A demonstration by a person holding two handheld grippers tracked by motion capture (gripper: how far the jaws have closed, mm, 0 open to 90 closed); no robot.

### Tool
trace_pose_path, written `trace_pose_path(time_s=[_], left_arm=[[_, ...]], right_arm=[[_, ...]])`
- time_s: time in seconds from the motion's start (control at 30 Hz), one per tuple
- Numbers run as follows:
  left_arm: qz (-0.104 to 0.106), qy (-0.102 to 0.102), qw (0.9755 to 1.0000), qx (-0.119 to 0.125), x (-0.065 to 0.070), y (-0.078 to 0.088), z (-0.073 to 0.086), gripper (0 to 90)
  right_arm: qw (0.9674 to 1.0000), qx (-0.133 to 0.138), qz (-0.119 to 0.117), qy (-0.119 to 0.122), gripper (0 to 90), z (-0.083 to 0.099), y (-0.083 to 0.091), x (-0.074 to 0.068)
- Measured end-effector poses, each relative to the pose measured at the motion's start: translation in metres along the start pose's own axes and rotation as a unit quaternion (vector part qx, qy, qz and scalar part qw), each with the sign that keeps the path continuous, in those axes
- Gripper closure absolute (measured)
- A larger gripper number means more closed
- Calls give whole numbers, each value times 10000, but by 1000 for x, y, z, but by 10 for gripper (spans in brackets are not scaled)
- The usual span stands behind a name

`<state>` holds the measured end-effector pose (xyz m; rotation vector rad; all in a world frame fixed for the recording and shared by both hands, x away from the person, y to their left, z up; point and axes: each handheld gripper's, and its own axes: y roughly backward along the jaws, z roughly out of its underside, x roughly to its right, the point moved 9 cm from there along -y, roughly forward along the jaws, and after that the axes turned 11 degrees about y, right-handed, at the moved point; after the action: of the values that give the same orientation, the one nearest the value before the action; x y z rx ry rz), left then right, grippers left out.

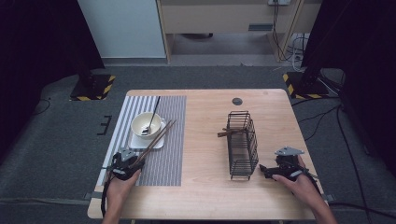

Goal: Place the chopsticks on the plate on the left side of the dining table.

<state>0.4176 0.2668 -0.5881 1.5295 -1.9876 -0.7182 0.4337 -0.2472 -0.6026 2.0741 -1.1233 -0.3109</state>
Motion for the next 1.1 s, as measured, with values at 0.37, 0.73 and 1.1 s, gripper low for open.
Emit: trace_pose_path(time_s=[0.37, 0.73, 1.1], left_arm=[[-56, 72, 9999, 41, -3, 2, -3, 693], [-210, 44, 9997, 83, -14, 1, -3, 654], [-152, -22, 9998, 127, -20, 4, -4, 649]], right_arm=[[10000, 4, 7, -4, 1, 0, 0, 0], [10000, 1, 14, -10, 1, 0, 0, 0], [10000, -4, 11, -21, 1, 0, 0, 0]])
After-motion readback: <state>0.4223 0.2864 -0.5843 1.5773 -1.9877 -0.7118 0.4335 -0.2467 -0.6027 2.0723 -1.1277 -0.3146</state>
